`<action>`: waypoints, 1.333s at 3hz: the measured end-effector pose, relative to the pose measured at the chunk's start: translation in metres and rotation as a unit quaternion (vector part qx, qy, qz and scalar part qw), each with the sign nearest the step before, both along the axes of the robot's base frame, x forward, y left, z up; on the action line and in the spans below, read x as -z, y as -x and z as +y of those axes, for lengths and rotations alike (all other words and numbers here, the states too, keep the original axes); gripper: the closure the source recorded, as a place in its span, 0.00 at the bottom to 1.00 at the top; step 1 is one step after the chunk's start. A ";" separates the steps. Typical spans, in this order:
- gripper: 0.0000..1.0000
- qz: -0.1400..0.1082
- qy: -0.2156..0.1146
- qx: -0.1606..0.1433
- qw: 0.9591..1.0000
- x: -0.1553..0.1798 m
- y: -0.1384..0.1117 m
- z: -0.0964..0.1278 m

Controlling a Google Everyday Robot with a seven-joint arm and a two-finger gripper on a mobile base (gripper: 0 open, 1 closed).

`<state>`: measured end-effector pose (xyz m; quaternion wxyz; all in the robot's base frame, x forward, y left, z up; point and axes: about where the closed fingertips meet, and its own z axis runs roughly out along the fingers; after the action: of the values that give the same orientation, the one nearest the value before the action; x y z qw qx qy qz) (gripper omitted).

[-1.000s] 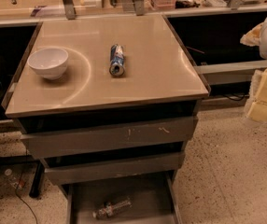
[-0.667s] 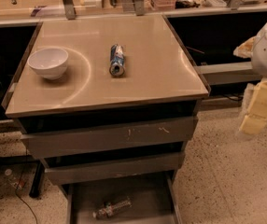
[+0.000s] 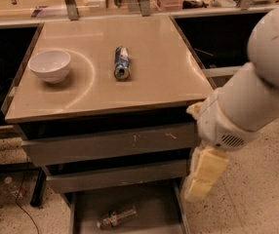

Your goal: Pick water bottle from bottom drawer and place on counter

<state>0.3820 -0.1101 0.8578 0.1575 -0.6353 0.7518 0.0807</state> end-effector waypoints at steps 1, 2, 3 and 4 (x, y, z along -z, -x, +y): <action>0.00 0.041 -0.050 -0.039 0.997 0.042 0.019 0.048; 0.00 0.041 -0.050 -0.039 0.997 0.042 0.019 0.048; 0.00 0.060 -0.092 -0.030 0.993 0.061 0.020 0.059; 0.00 0.085 -0.133 -0.033 0.987 0.111 0.016 0.092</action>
Offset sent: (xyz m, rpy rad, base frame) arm -0.0149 0.0404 -0.0377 0.0850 0.0697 0.0678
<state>0.3659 -0.0177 0.7472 0.1733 -0.6237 0.7239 0.2385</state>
